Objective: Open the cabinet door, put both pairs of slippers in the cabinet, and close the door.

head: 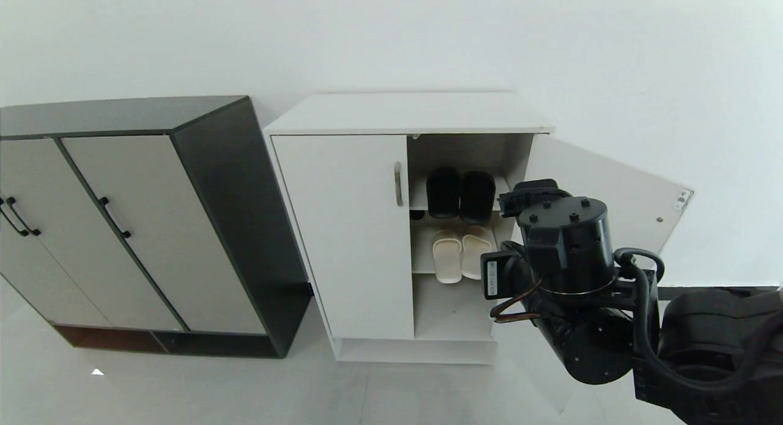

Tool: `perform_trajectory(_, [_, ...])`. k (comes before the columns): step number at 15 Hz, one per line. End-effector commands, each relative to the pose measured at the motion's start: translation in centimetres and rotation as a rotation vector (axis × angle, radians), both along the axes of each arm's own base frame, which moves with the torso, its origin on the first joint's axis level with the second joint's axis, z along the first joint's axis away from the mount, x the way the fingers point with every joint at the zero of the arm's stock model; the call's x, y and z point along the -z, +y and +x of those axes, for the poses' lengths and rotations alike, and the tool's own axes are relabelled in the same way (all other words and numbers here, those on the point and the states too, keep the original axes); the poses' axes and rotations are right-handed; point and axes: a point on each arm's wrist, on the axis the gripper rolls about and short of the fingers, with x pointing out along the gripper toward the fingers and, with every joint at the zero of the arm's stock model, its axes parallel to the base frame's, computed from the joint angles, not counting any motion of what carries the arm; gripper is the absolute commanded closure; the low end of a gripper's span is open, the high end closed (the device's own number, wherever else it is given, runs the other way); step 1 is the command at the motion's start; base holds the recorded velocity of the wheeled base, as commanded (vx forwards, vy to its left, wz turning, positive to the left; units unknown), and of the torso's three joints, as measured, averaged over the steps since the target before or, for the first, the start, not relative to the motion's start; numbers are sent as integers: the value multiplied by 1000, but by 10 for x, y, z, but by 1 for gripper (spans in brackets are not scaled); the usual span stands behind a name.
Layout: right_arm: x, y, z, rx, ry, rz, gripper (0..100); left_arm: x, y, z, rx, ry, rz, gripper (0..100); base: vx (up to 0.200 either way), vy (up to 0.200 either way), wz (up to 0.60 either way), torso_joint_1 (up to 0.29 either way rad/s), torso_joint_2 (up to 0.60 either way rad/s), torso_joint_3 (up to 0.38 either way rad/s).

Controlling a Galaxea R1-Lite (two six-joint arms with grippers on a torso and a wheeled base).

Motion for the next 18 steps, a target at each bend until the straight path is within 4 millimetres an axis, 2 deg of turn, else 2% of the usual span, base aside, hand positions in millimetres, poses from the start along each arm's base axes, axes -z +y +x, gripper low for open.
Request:
perform_trajectory(1, [0, 0, 0, 0, -1, 1, 100, 0, 0, 0, -1, 0, 0, 100, 0, 0, 0, 173, -486, -320])
perform_trajectory(9, [0, 0, 0, 0, -1, 1, 100, 0, 0, 0, -1, 1, 0, 100, 0, 0, 0, 195, -507, -310])
perform_trajectory(18, [0, 0, -1, -5, -28, 30, 100, 0, 0, 0, -1, 0, 0, 100, 0, 0, 0, 247, -570, -325])
